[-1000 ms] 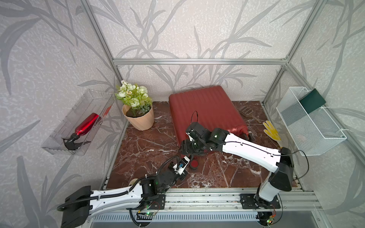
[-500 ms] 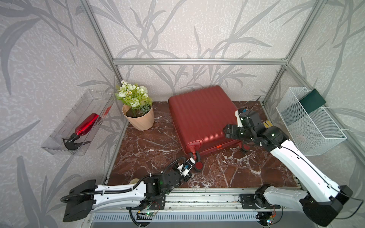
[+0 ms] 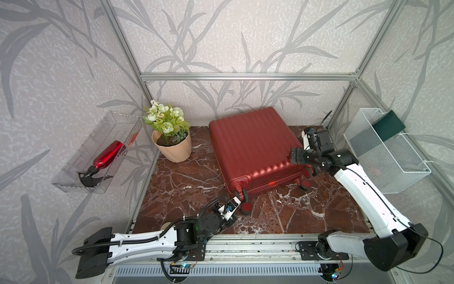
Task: Open the suitcase zippers
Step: Unzip the zipper on the suitcase.
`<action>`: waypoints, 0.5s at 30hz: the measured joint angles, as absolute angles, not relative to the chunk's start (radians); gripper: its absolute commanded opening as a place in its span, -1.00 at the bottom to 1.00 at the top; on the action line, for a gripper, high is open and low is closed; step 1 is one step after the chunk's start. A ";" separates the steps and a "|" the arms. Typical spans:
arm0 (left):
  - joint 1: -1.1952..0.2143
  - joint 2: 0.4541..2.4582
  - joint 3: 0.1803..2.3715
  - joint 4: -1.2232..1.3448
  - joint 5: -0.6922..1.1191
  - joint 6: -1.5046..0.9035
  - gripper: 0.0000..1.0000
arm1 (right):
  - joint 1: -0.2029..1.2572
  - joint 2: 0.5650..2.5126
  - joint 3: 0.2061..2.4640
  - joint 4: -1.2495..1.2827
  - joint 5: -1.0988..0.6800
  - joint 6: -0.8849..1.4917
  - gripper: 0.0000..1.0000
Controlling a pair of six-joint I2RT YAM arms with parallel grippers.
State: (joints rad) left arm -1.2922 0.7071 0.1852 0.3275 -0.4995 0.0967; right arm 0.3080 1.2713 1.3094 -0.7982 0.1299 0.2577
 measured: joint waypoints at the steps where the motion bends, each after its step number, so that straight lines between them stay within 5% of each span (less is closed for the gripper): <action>1: -1.292 0.707 0.185 0.327 -0.500 0.097 -1.00 | 0.305 1.264 1.299 -0.797 0.117 0.260 0.86; 12: -1.291 0.589 0.140 0.289 -0.566 0.088 -1.00 | 0.283 1.094 1.134 -0.822 -0.076 0.260 0.86; 15: -1.275 0.578 0.139 0.270 -0.585 0.086 -1.00 | 0.287 1.089 1.093 -0.845 -0.125 0.265 0.69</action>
